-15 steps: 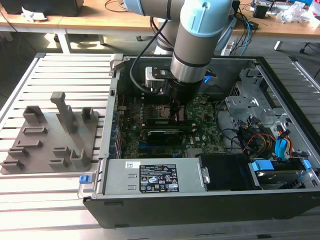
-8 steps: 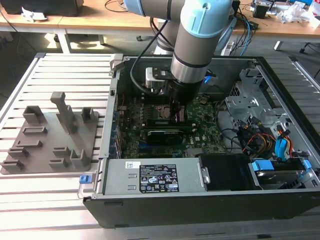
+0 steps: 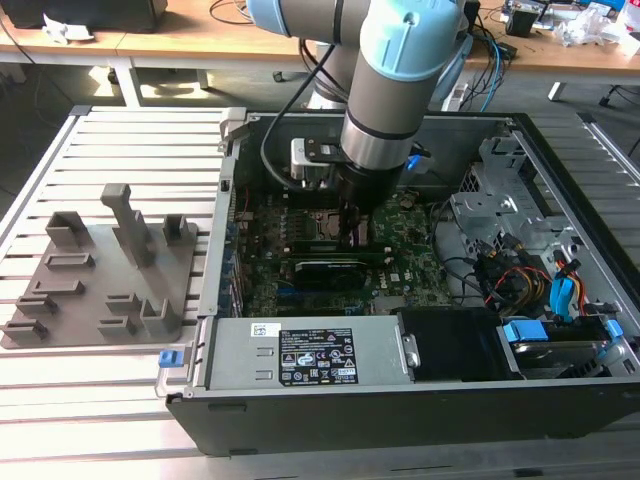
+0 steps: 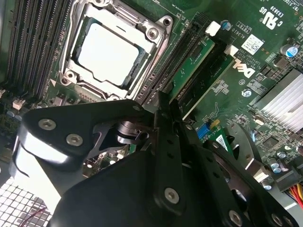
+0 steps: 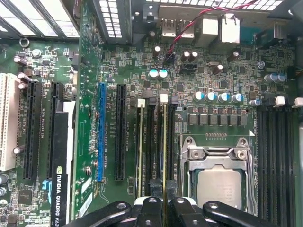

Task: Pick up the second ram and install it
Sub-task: 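Insert the second ram into the second slot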

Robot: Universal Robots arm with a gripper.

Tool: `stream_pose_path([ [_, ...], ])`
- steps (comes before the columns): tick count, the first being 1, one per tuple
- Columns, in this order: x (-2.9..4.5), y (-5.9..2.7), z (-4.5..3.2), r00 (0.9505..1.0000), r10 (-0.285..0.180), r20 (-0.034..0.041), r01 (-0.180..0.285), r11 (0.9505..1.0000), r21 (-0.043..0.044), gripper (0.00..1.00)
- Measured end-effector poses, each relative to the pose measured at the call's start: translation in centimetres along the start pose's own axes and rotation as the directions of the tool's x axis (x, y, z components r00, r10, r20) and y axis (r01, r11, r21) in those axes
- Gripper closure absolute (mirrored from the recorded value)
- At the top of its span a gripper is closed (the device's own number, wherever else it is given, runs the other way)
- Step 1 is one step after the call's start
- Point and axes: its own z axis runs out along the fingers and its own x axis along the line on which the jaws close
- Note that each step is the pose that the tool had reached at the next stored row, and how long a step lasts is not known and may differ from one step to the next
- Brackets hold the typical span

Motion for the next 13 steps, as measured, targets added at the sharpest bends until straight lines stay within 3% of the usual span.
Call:
stream_pose_path([
  [6, 0.00, 0.01, 0.29, 1.0000, 0.000, 0.0013, 0.000, 1.0000, 0.0004, 0.86],
  [7, 0.02, 0.02, 0.26, 1.0000, 0.000, 0.0002, 0.000, 1.0000, -0.0003, 0.79],
  [9, 0.02, 0.02, 0.23, 1.0000, 0.000, -0.0001, 0.000, 1.0000, -0.0004, 0.79],
  [10, 0.00, 0.06, -0.14, 1.0000, 0.000, -0.0007, 0.000, 1.0000, -0.0002, 0.79],
  [13, -0.38, 0.24, -2.62, 1.0000, 0.001, -0.0080, -0.001, 1.0000, 0.0001, 0.79],
])
